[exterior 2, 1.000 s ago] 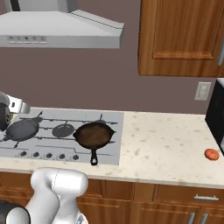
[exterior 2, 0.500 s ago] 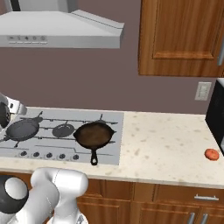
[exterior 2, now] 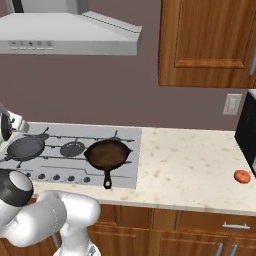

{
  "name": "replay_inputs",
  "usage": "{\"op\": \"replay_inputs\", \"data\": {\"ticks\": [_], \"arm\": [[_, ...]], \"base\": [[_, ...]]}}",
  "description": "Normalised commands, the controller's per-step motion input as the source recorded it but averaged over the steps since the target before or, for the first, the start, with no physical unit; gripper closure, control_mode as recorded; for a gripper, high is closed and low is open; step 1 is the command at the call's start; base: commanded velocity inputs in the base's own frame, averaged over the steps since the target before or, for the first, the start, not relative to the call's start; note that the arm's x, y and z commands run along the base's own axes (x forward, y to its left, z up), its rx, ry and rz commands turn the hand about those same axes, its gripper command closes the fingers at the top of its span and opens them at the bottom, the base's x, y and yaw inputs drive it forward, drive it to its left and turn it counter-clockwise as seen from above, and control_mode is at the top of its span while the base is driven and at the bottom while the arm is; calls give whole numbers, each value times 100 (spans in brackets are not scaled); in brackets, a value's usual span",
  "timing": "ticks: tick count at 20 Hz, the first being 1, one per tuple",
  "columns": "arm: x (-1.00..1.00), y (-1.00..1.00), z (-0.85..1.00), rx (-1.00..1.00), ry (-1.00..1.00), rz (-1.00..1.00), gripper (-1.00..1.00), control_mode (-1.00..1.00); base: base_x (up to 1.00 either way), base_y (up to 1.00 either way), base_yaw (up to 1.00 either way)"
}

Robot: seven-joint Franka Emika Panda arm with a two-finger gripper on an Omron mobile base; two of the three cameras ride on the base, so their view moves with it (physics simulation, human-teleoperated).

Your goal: Place both pans onto different burners. Then place the squash and the fish on different pans.

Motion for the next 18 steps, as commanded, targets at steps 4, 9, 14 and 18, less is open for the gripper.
{"op": "replay_inputs", "data": {"ticks": [4, 9, 14, 18], "arm": [[15, 10, -32, -6, 3, 0, 100, -100], [19, 5, -32, -2, 5, 0, 100, -100], [30, 1, -27, 0, 5, 0, 100, -100], [27, 0, -26, 0, 4, 0, 100, -100]], "base": [[0, 0, 0], [0, 0, 0], [0, 0, 0], [0, 0, 0]]}}
